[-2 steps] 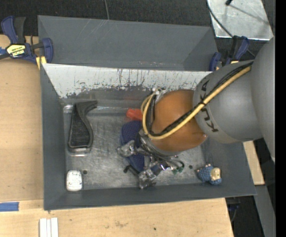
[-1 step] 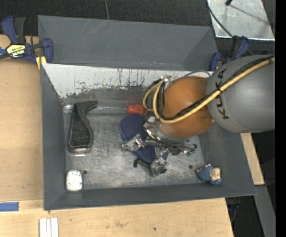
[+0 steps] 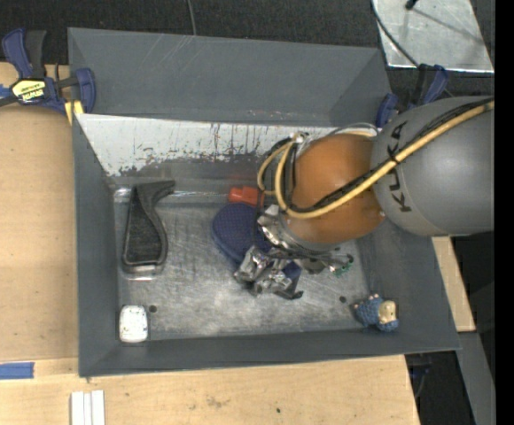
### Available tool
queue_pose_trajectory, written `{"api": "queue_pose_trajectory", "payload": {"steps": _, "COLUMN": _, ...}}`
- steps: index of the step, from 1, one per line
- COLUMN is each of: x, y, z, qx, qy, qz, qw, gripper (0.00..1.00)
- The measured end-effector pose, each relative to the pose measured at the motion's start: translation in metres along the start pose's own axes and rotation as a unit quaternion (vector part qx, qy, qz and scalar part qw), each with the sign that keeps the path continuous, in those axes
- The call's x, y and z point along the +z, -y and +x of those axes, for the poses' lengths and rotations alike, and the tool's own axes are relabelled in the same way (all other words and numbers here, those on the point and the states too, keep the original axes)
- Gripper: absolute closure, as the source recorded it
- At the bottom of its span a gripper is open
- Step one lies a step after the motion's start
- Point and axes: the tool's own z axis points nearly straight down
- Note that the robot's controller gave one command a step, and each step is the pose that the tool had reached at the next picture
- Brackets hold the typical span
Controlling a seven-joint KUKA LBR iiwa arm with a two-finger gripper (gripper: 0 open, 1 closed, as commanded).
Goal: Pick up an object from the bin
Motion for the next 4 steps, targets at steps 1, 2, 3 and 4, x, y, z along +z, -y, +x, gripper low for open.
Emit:
{"api": "queue_pose_trajectory", "payload": {"steps": 1, "x": 0.003, "y": 0.0, "z": 0.004, "qx": 0.001, "qy": -0.0058, "qz": -0.001, "qw": 1.0, "gripper": 0.0}}
{"api": "queue_pose_trajectory", "payload": {"steps": 2, "x": 0.003, "y": 0.023, "z": 0.016, "qx": -0.049, "qy": -0.004, "qz": -0.003, "qw": 0.9988, "gripper": 0.0}}
{"api": "queue_pose_trajectory", "payload": {"steps": 3, "x": 0.004, "y": 0.048, "z": 0.01, "qx": -0.094, "qy": -0.0084, "qz": -0.007, "qw": 0.9955, "gripper": 0.0}}
{"api": "queue_pose_trajectory", "payload": {"steps": 4, "x": 0.004, "y": 0.06, "z": 0.004, "qx": -0.127, "qy": -0.0089, "qz": -0.007, "qw": 0.9919, "gripper": 0.0}}
